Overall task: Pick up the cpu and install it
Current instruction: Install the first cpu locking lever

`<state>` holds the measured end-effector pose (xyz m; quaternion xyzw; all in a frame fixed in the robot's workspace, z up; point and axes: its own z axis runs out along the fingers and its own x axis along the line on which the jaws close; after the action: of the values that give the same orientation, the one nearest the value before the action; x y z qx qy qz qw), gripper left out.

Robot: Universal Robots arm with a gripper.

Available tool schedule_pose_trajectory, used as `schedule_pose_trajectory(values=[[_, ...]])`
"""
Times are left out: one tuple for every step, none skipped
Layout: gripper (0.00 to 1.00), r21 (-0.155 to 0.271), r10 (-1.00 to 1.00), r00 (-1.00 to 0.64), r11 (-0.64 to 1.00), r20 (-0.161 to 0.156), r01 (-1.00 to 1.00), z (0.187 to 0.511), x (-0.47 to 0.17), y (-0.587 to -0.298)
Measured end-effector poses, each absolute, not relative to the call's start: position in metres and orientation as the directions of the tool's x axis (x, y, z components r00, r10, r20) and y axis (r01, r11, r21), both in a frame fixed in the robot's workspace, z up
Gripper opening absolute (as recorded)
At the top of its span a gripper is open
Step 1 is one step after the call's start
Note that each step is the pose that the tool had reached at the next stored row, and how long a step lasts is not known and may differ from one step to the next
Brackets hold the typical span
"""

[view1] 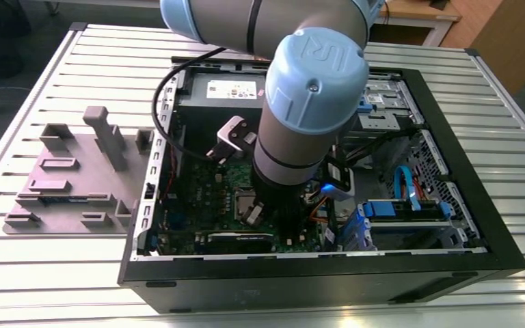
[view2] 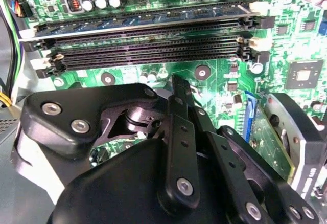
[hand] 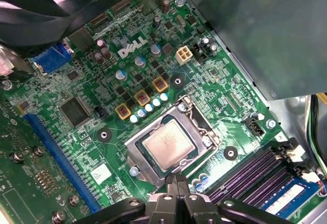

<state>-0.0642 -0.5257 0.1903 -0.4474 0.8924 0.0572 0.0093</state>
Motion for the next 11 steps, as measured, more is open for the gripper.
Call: schedule_pose_trajectory(values=[[0.11,0.093,-0.798,-0.599,0.593,-0.068,-0.8,0.1893,-0.0642,-0.526],[0.11,0.092,-0.798,-0.599,0.593,-0.068,-0.8,0.1884,-0.0642,-0.5263],[0.11,0.091,-0.798,-0.599,0.593,-0.069,-0.8,0.1874,-0.0643,-0.5266],[0.11,0.09,-0.798,-0.599,0.593,-0.07,-0.8,0.1864,-0.0643,-0.5269],[0.11,0.088,-0.798,-0.599,0.593,-0.071,-0.8,0.1854,-0.0643,-0.5271],[0.11,0.086,-0.798,-0.599,0.593,-0.071,-0.8,0.185,-0.0643,-0.5273],[0.11,0.085,-0.798,-0.599,0.593,-0.071,-0.8,0.1849,-0.0642,-0.5273],[0.11,0.084,-0.798,-0.599,0.593,-0.071,-0.8,0.1849,-0.0642,-0.5274],[0.11,0.082,-0.798,-0.599,0.594,-0.071,-0.801,0.1849,-0.0642,-0.5275],[0.11,0.081,-0.798,-0.599,0.594,-0.071,-0.801,0.1849,-0.0642,-0.5275],[0.11,0.08,-0.798,-0.599,0.594,-0.072,-0.801,0.185,-0.0642,-0.5276]])
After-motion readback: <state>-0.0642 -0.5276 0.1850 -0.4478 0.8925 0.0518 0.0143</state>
